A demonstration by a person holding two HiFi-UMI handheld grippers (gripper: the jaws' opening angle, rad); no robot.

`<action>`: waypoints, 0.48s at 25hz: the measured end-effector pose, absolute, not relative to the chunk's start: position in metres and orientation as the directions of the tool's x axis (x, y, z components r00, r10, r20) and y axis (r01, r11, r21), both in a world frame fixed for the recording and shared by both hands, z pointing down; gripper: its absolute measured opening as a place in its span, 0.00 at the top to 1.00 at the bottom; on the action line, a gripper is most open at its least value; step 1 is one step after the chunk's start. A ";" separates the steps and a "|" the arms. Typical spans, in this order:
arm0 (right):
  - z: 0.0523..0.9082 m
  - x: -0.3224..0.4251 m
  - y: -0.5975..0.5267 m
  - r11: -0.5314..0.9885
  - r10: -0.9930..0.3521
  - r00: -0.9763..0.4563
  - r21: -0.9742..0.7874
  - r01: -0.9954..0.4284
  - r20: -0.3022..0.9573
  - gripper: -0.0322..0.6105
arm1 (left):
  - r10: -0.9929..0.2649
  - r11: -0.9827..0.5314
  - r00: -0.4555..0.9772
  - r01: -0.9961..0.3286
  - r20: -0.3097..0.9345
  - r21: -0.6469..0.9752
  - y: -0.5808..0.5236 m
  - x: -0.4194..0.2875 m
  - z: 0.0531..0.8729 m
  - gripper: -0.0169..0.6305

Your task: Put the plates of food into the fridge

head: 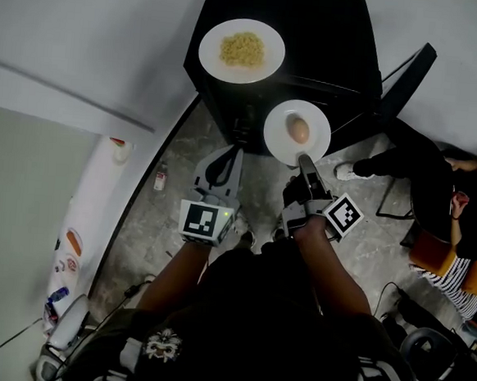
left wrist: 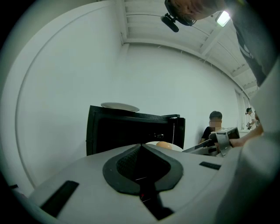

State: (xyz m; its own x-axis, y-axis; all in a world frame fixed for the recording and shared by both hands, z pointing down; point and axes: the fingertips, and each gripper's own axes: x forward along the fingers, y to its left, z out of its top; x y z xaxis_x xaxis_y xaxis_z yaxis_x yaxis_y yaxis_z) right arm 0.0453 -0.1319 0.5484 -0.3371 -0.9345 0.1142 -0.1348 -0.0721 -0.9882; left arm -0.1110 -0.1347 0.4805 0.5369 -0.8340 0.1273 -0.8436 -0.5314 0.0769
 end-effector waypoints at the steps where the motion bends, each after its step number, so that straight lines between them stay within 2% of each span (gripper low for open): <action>1: 0.552 0.046 -0.135 -0.080 -0.937 -0.328 -0.988 -0.134 0.121 0.90 | -0.831 -0.534 0.540 -0.842 0.133 0.078 -0.134 -0.110 0.482 0.94; 12: 0.567 0.057 -0.181 -0.114 -0.955 -0.259 -0.984 -0.136 0.146 0.90 | -0.836 -0.525 0.532 -0.847 0.133 0.088 -0.136 -0.114 0.485 0.94</action>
